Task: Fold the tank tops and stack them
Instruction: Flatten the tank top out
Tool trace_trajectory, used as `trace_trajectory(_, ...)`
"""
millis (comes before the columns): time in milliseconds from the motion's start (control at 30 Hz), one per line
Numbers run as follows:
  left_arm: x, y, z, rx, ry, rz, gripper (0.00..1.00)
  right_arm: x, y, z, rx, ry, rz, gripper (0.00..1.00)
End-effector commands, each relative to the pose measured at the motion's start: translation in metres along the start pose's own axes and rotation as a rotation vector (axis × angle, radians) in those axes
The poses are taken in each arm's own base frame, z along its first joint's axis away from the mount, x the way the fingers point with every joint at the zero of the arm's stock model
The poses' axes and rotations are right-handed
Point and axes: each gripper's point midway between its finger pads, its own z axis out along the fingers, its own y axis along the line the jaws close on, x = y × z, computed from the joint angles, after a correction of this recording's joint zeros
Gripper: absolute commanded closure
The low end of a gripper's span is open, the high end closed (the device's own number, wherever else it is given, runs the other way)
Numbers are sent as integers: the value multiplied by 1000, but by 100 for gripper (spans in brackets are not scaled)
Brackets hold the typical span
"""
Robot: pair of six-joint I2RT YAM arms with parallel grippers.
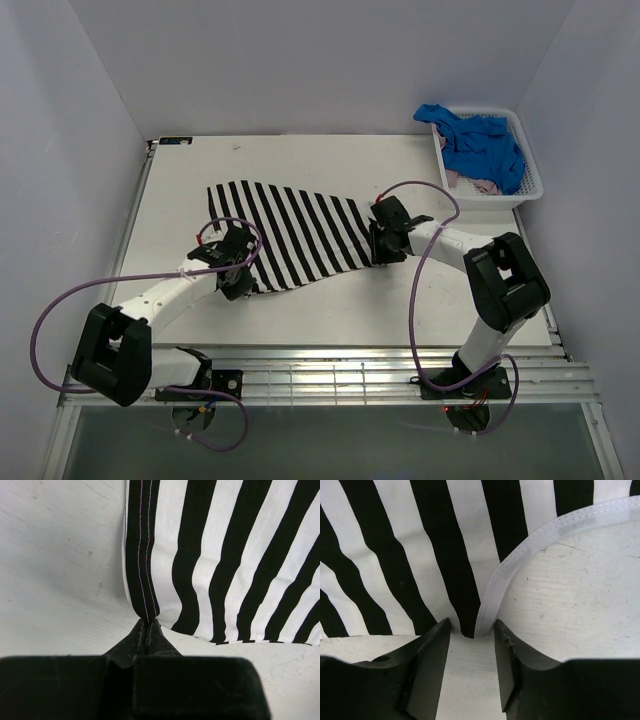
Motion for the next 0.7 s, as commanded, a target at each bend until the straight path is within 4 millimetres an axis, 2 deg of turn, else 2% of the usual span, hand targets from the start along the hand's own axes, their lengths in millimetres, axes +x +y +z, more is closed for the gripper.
trace_trajectory(0,-6,-5,-6,43,-25,-28,100,6,2,9,29,15,17,58)
trace_trajectory(33,-6,-5,-6,46,-27,-29,100,6,2,9,34,16,17,62)
trace_trajectory(67,-7,-6,-7,50,-30,-30,100,7,2,9,40,20,20,71)
trace_trajectory(133,-10,-8,-10,58,-41,-31,100,7,4,8,34,15,18,82)
trace_trajectory(167,-12,-9,-11,63,-49,-35,100,5,7,7,21,7,17,92)
trace_trajectory(233,-19,-14,-16,88,-75,-47,100,-6,13,-2,-1,-33,17,92)
trace_trajectory(367,-44,-34,-42,211,-175,-59,100,-41,25,-29,-68,-169,2,92)
trace_trajectory(400,-56,-43,-52,251,-216,-63,100,-57,31,-46,-101,-237,-10,92)
trace_trajectory(467,-73,-49,-69,286,-281,-49,100,-80,37,-72,-142,-321,-59,92)
trace_trajectory(500,-89,-56,-86,312,-332,-57,100,-86,40,-81,-153,-342,-74,92)
trace_trajectory(567,-107,-63,-108,350,-397,-53,100,-109,46,-113,-186,-425,-107,92)
trace_trajectory(633,-131,-69,-144,415,-494,-78,100,-121,47,-135,-192,-472,-121,92)
trace_trajectory(667,-141,-72,-160,444,-543,-76,100,-137,47,-162,-192,-542,-132,92)
